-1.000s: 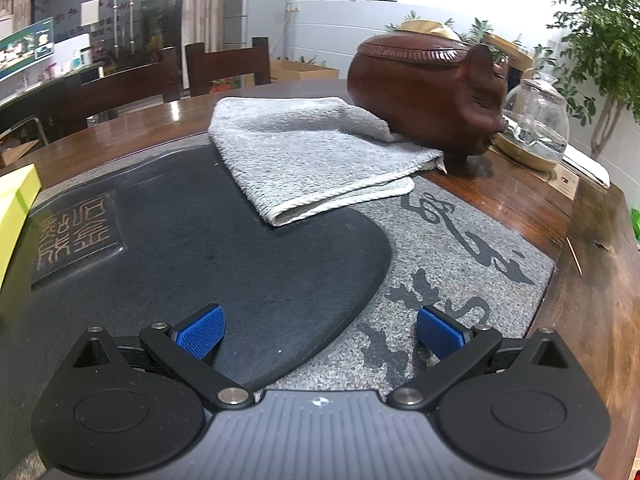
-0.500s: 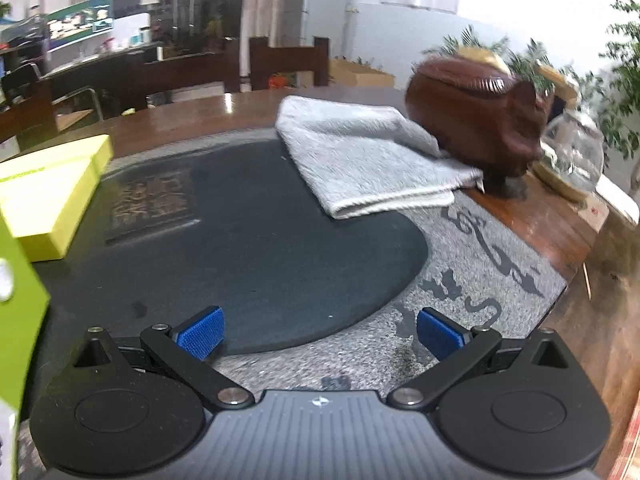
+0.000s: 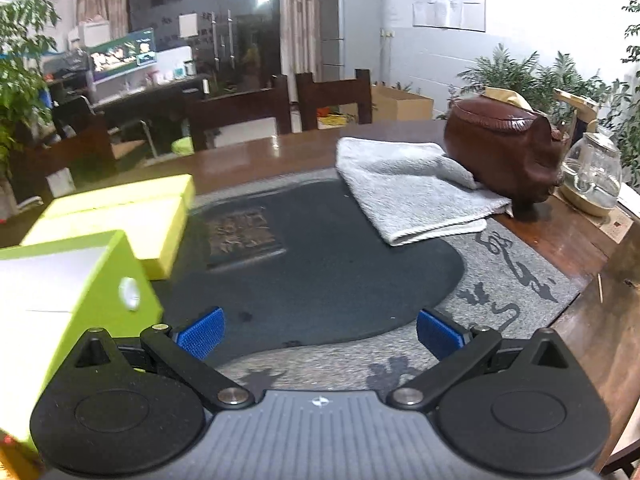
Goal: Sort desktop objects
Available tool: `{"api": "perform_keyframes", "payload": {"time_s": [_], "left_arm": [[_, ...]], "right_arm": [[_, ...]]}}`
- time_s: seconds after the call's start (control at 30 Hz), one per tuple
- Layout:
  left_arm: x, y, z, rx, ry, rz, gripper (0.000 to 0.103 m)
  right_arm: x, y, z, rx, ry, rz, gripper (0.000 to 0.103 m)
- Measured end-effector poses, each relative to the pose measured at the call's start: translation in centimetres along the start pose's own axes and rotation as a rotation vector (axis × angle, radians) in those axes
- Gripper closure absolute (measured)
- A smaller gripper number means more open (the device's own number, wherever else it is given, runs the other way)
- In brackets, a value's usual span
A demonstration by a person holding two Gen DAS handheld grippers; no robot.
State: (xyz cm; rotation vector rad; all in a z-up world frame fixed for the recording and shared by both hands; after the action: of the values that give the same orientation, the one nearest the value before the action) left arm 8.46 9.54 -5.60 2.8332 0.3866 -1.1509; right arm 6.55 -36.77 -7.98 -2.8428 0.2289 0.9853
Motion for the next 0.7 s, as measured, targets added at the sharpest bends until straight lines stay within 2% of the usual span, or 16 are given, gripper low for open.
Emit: {"api": "perform_keyframes", "payload": {"time_s": [0.2, 0.3, 0.7], "left_arm": [[-2.7, 0.9, 0.3, -0.002, 0.034, 0.044, 0.000], [-3.7, 1.6, 0.4, 0.012, 0.027, 0.037, 0.000], [-6.7, 3.6, 1.9, 0.043, 0.006, 0.094, 0.000]], "right_arm": [[-2.8, -1.3, -0.3, -0.017, 0.025, -0.095, 0.000], [-4.1, -2.0, -0.4, -0.029, 0.045, -0.118, 0.000], [-8.5, -4.6, -0.4, -0.113, 0.095, -0.232, 0.000]]}}
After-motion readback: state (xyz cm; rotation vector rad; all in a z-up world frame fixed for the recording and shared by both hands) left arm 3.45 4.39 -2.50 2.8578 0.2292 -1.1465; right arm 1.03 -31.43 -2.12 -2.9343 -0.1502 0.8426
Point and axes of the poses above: each gripper's, at about its wrist camera, not at the fingertips, and x roughly the way its jaws point, y to its right, z to its underside, the point moved 2 cm from there along x, roughly the way its jaws point, and after that the axes turned 3 degrees about -z, right-handed, at the moved point
